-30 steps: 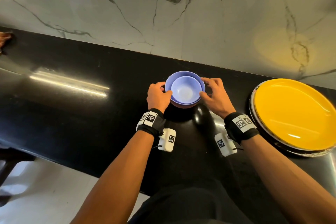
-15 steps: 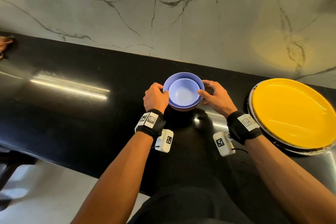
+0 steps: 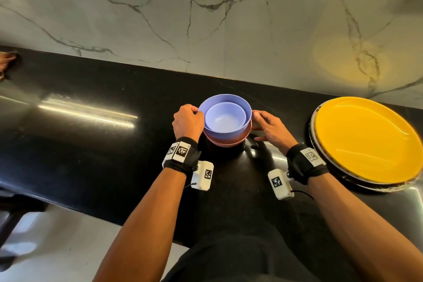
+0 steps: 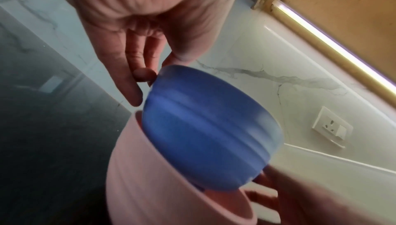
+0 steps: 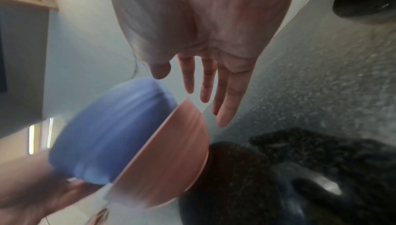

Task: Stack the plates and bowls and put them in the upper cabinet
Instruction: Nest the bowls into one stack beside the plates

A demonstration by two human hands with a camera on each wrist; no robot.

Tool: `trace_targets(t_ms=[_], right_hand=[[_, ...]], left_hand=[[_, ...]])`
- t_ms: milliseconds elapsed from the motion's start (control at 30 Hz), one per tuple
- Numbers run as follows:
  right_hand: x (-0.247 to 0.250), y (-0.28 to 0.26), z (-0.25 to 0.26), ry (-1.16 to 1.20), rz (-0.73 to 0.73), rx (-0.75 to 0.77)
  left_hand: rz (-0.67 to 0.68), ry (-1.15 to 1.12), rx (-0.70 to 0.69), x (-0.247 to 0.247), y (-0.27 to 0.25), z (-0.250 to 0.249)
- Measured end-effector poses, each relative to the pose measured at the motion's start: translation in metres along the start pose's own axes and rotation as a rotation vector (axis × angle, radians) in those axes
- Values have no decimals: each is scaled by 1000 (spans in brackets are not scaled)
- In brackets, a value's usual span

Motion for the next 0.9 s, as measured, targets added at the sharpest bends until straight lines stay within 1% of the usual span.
trace_targets(t_ms=[67, 167, 233, 367, 433, 500, 600, 667, 700, 767, 900], right_hand=[[-1, 2, -4, -12, 11, -23], [-5, 9, -6, -137, 24, -73], [-9, 14, -6, -237, -27, -107], [0, 12, -2, -459, -208, -142], [14, 3, -2, -479, -286, -177], [33, -13, -1, -507, -396, -185], [61, -45, 13, -598, -620, -144], [72, -62, 30, -622, -717, -103], [75, -66, 38, -623, -736, -77], [74, -70, 51, -588, -724, -34], [58, -58, 60, -496, -619, 24]], left_hand=[[-28, -37, -2, 8, 2, 0], [-66, -91, -10, 20, 7, 3], [-96, -131, -9, 29, 10, 7], [-148, -179, -9, 41, 16, 20], [-164, -181, -11, 44, 17, 26], [-168, -169, -6, 44, 16, 30], [-144, -144, 6, 33, 13, 32], [-101, -105, 13, 21, 10, 31], [-78, -82, 14, 14, 8, 29], [-29, -49, 4, -2, 4, 24], [42, 19, -23, -25, -5, 16]])
Point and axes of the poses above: each hand's wrist, its own y-axis towards the middle knuckle, its own x-axis out of the back of the hand, z = x × y, the point moved 1 cm from there along y, towards the middle knuckle, and after that the axes turned 11 degrees about z, right-handed, at the moved point
